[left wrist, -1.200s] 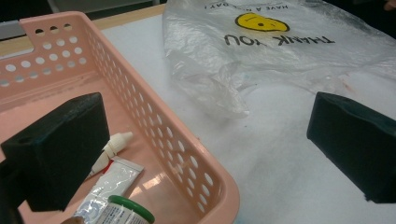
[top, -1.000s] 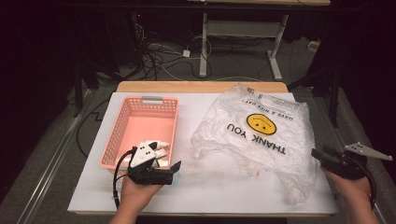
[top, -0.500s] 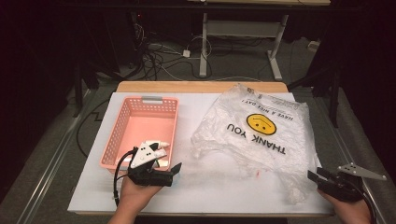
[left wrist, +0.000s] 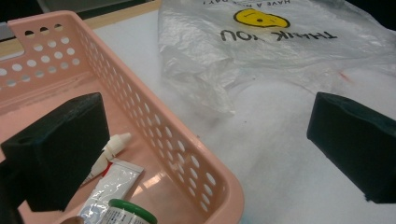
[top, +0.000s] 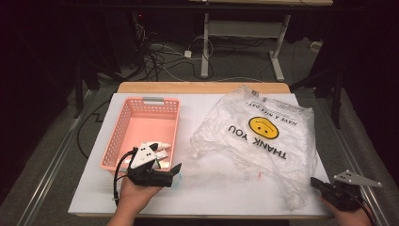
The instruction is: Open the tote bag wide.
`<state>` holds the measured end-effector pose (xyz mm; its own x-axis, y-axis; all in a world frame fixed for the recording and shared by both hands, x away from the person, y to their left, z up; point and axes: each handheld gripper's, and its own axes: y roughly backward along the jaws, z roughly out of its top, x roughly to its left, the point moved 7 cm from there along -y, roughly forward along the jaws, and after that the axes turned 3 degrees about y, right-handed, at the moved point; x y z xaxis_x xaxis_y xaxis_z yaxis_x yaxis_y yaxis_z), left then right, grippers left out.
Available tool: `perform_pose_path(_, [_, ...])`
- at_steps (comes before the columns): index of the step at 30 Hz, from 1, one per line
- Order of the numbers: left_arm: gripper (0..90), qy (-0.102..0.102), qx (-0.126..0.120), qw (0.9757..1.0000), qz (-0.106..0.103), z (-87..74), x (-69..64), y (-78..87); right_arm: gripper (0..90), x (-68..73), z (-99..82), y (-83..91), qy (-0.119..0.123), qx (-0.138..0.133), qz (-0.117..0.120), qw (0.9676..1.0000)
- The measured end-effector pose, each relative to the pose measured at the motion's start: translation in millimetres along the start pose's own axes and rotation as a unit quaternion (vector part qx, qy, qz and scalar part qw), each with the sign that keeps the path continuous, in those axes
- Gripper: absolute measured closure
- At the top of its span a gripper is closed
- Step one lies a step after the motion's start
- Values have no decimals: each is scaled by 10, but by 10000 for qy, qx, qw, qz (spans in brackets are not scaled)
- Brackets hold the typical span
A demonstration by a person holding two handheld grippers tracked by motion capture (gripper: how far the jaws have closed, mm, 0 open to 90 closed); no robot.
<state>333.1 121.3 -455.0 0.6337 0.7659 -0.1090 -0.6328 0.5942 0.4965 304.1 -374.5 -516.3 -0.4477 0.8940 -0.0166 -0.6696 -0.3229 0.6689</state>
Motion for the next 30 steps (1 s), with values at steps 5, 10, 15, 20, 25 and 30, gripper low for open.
perform_pose_path(5, [0, 89, -32, 10000, 10, -56, 14, 55, 900, 355, 62, 49, 347, -144, 287, 9989])
perform_pose_path(10, [0, 161, -118, 9998, 41, -50, 60, 123, 900, 645, 98, 46, 656, -177, 517, 9964])
perform_pose_path(15, [0, 169, -106, 9998, 15, -51, 65, 120, 900, 876, 101, 20, 880, -153, 794, 9928])
perform_pose_path(20, [0, 205, -114, 9997, 4, -51, 74, 123, 900, 1108, 103, -2, 906, -161, 1180, 9887])
perform_pose_path(25, [0, 244, -131, 9996, 7, -58, 97, 136, 900, 1300, 82, -4, 991, -166, 1397, 9851])
perform_pose_path(30, [0, 237, -147, 9996, -10, -56, 92, 136, 883, 1408, 92, -13, 1081, -168, 1521, 9823])
